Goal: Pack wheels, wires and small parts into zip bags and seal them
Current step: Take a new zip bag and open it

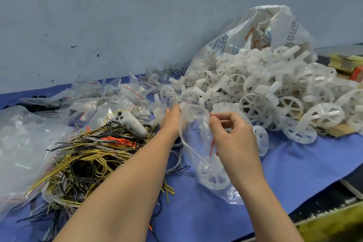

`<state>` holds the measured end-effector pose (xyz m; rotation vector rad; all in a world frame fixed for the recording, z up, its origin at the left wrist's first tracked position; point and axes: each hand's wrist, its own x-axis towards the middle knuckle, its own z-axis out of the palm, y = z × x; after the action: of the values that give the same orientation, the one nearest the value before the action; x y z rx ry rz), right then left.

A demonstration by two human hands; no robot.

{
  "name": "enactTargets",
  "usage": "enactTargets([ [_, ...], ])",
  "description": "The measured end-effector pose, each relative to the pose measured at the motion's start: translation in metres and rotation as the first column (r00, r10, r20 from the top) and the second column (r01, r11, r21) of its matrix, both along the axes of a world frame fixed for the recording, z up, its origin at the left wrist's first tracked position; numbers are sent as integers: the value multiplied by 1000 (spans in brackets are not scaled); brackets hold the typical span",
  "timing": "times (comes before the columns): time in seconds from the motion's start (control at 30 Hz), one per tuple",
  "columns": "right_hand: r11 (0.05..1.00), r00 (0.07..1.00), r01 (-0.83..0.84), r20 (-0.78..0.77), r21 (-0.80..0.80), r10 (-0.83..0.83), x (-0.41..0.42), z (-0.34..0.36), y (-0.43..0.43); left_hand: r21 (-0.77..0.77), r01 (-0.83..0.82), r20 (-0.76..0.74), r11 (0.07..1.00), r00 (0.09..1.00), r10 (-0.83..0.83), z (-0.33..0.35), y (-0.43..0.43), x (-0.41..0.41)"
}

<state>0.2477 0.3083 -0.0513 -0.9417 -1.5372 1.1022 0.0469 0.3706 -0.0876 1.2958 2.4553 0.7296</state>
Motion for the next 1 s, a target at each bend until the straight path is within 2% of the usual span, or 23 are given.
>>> enactTargets([
  [0.1,1000,1000,-5,-8,12,5,0,0,-4,25,63,50,998,997,-64,-5,-5,2],
  [0.23,1000,1000,0,-5,3,0,-2,-1,-8,-76,81,-136,994,987,-91,-1,-15,7],
  [0.3,1000,1000,-5,1,7,5,-5,-2,-11,30,56,-155,998,987,-50,18,-25,7],
  [0.37,1000,1000,-11,8,15,11,-7,-1,-14,302,-22,46,953,999,8,45,-45,8],
  [0.43,1000,1000,-7,29,26,7,-9,0,-16,552,-147,304,821,952,-34,73,-78,9],
  [0.47,1000,999,-5,34,27,4,-10,1,-17,622,-204,415,756,905,-97,84,-97,10],
  [0.53,1000,1000,-5,14,9,5,-13,2,-19,671,-253,599,696,738,-309,100,-137,16],
  [0.6,1000,1000,-7,-20,-16,6,-16,4,-20,650,-212,689,730,571,-447,96,-166,29],
  [0.63,999,999,-11,-45,-36,10,-17,5,-21,630,-172,706,757,531,-468,89,-175,37],
  [0.7,996,995,-34,-92,-80,26,-18,8,-21,591,-113,703,799,558,-441,73,-181,51],
  [0.8,993,993,-55,-107,-101,44,-16,9,-21,567,-8,525,824,774,-354,57,-176,53],
  [0.87,994,992,-55,-119,-97,43,-14,9,-20,538,94,267,837,923,-276,54,-174,48],
  [0.9,995,992,-49,-116,-87,39,-13,9,-20,487,157,75,859,972,-221,53,-173,47],
  [0.93,996,994,-43,-106,-72,36,-13,9,-19,408,207,-136,889,977,-165,52,-174,47],
  [0.97,998,995,-43,-95,-53,38,-12,10,-19,332,228,-310,915,943,-122,52,-174,48],
  [1.0,998,995,-48,-88,-35,45,-12,11,-20,288,233,-413,929,905,-99,53,-173,51],
])
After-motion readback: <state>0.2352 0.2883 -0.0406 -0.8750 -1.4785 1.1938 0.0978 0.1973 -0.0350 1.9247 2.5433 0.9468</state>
